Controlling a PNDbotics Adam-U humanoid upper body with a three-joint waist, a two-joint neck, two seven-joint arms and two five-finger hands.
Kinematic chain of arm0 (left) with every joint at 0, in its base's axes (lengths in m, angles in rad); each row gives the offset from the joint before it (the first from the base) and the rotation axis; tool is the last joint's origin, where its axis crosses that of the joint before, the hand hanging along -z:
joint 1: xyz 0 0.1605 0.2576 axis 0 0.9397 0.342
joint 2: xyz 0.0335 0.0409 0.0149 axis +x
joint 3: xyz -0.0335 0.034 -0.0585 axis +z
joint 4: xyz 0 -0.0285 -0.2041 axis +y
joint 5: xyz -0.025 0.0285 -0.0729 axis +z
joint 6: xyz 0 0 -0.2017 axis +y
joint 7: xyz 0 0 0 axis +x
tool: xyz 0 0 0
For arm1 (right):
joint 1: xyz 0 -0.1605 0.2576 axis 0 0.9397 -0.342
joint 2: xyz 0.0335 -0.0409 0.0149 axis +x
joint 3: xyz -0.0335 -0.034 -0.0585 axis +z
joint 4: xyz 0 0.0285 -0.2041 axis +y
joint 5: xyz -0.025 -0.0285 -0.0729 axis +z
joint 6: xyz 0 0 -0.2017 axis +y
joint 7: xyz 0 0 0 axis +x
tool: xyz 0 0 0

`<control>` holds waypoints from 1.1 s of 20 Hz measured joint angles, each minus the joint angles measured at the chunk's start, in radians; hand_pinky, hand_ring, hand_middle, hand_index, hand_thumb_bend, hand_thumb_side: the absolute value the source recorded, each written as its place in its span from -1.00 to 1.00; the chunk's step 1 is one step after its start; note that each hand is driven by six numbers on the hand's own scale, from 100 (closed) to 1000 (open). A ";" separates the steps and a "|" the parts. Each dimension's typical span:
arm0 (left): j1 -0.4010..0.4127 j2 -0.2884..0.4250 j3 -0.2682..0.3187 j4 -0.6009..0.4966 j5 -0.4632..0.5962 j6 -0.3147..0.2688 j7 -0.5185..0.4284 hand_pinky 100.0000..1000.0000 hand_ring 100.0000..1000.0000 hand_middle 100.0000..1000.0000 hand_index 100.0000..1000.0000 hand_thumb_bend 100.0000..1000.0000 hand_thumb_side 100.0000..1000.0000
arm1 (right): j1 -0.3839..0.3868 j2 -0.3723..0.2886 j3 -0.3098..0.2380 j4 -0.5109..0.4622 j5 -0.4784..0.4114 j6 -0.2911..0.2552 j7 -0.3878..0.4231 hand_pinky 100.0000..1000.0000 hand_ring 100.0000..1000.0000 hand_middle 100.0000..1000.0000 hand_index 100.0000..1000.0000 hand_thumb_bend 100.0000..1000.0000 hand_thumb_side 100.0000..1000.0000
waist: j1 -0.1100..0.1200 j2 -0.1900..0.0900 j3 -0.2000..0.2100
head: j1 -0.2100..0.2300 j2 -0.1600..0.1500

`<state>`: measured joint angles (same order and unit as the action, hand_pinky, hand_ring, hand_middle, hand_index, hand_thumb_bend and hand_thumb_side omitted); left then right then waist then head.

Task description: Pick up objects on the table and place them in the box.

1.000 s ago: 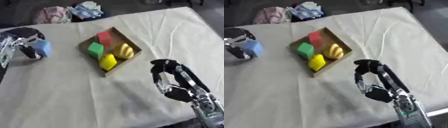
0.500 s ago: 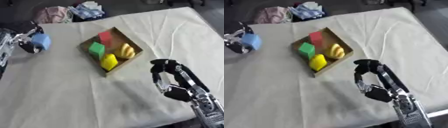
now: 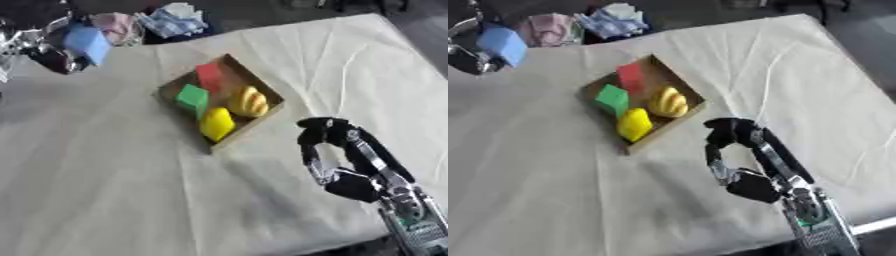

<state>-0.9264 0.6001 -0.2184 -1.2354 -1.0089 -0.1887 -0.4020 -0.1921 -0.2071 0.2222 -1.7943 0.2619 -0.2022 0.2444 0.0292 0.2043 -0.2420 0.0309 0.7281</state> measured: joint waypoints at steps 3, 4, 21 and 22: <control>-0.021 -0.062 -0.038 -0.006 0.011 -0.017 -0.003 0.35 0.17 0.18 0.38 -0.66 -1.00 | -0.001 0.000 0.001 0.000 0.000 0.000 0.001 0.19 0.22 0.08 0.55 -1.00 -0.37 | 0.000 0.000 -0.007 | 0.004 0.000; -0.026 -0.081 -0.051 -0.006 0.014 -0.025 -0.004 0.35 0.18 0.19 0.39 -0.68 -0.98 | -0.001 0.000 0.001 0.000 0.000 0.000 0.002 0.19 0.22 0.08 0.55 -1.00 -0.37 | 0.000 0.000 -0.010 | 0.006 0.000; -0.035 -0.243 -0.151 0.021 -0.021 -0.084 0.003 0.43 0.36 0.45 0.62 -0.71 -0.89 | -0.002 0.001 0.008 0.000 -0.004 -0.001 0.012 0.19 0.21 0.08 0.55 -1.00 -0.38 | 0.000 0.000 -0.030 | 0.026 0.000; -0.035 -0.248 -0.153 0.024 -0.031 -0.082 0.006 0.44 0.37 0.48 0.66 -0.68 -0.87 | -0.002 0.001 0.008 0.000 -0.004 -0.002 0.012 0.19 0.21 0.08 0.55 -1.00 -0.39 | 0.000 0.000 -0.031 | 0.028 -0.001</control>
<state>-0.9611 0.3523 -0.3710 -1.2110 -1.0399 -0.2710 -0.3958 -0.1940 -0.2061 0.2300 -1.7943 0.2575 -0.2040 0.2569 0.0290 0.2043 -0.2730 0.0590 0.7276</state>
